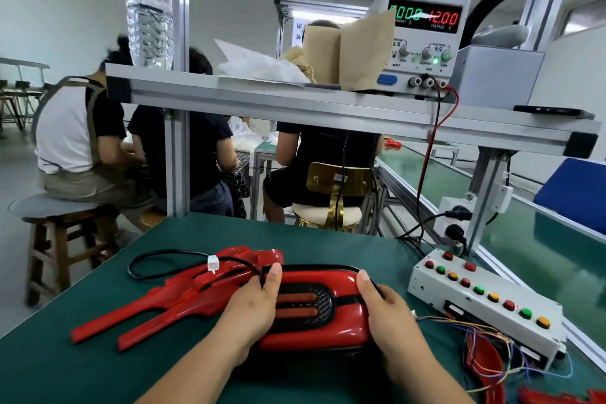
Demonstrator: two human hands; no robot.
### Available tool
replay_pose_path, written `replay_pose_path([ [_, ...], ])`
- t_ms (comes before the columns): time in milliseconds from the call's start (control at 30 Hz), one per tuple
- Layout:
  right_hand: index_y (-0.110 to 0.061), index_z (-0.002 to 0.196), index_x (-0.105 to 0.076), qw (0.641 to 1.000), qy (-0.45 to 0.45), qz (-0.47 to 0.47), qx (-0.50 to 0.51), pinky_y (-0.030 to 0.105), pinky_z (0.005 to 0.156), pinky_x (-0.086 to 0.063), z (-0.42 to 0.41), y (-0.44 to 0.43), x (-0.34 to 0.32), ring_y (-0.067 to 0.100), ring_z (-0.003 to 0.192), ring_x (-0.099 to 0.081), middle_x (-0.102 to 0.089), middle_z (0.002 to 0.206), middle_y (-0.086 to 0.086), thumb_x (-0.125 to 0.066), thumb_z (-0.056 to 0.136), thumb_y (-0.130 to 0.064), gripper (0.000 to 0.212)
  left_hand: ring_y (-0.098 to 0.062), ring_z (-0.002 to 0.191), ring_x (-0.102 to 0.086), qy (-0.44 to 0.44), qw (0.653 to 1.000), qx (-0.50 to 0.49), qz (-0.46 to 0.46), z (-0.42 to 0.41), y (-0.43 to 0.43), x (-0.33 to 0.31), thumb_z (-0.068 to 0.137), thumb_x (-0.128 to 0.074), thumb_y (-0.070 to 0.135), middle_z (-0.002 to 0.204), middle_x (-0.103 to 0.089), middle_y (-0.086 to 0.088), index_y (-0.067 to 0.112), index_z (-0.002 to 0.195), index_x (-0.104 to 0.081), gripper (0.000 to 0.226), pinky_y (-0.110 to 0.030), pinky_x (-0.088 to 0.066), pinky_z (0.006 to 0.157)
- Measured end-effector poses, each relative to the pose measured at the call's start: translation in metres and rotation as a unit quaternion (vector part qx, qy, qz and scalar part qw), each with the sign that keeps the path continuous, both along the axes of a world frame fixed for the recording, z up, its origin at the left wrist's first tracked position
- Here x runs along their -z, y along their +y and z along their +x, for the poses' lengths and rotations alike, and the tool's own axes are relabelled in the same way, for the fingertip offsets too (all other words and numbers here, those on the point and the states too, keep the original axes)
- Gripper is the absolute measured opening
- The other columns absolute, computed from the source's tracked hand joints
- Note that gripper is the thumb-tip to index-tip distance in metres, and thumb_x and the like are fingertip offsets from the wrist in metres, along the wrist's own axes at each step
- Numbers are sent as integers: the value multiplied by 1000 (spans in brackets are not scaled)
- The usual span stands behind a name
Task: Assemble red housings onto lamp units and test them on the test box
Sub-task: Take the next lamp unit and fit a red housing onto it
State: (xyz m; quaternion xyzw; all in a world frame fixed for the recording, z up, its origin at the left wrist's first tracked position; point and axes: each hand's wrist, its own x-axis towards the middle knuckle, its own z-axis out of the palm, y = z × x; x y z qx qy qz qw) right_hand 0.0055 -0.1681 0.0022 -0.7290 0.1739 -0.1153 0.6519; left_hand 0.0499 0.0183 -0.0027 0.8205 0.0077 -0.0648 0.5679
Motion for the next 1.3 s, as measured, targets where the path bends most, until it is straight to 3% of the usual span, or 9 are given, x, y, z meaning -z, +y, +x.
replay_pose_path([
  [133,-11,85,-66,989,65,-129,10,42,87,-53,5,-11,-1,27,86,-67,-70,88,8,-52,89,-58,50,-10,83,-58,-116,943,24,312,7,19,-17,86,-5,73,85,-62,8,25,86,-60,73,-30,-40,76],
  [200,-6,82,-66,973,81,-217,9,40,85,-51,6,-16,-3,27,85,-64,-67,85,9,-48,91,-57,55,-13,78,-56,-155,935,-38,316,18,37,-18,94,-25,66,76,-57,10,28,79,-54,49,-30,-39,73],
  [300,-9,59,-54,929,107,-354,-11,30,57,-40,7,-21,-3,21,66,-55,-57,64,4,-43,95,-55,59,-26,98,-58,-180,938,-130,265,35,64,-14,95,-58,36,110,-62,-6,27,100,-60,11,-36,-45,86],
  [400,-14,54,-41,907,79,-414,13,28,48,-29,5,-29,-5,15,55,-47,-47,56,0,-43,96,-52,57,-33,124,-48,-130,935,-102,312,49,70,-7,91,-66,28,138,-45,-10,26,133,-53,45,-42,-37,105],
  [533,-18,87,-60,812,87,-575,42,32,82,-44,0,-52,-11,20,102,-57,-50,92,-2,-48,94,-28,17,-28,124,-50,-144,932,-73,324,59,67,0,91,-66,16,134,-52,-10,18,126,-63,35,-36,-37,104],
  [633,-23,113,-61,743,212,-635,-1,41,103,-29,0,-60,-5,20,122,-45,-53,119,-2,-48,88,-23,28,-31,112,-56,-204,929,-115,286,61,71,-2,86,-70,9,120,-61,-14,10,110,-71,23,-37,-40,96],
  [967,-21,117,-52,784,205,-587,-1,40,100,-34,9,-69,0,19,110,-53,-52,118,1,-44,93,-18,25,-3,87,-49,-503,849,-98,129,36,32,-82,82,-75,9,110,-55,0,17,105,-67,25,-16,-38,85],
  [1100,-31,108,-47,817,2,-565,113,32,67,-40,7,-66,-10,20,70,-54,-53,75,-8,-41,99,-40,13,3,73,-59,-530,848,-5,7,13,-10,-100,83,-74,10,87,-64,8,28,100,-57,31,-4,-45,69],
  [1300,-23,111,-64,876,-220,-422,82,21,58,-33,5,-63,-16,8,71,-50,-60,86,-8,-56,97,-32,18,11,92,-61,-479,869,121,16,10,-57,-85,95,-62,21,99,-66,21,36,108,-63,20,-3,-41,80],
])
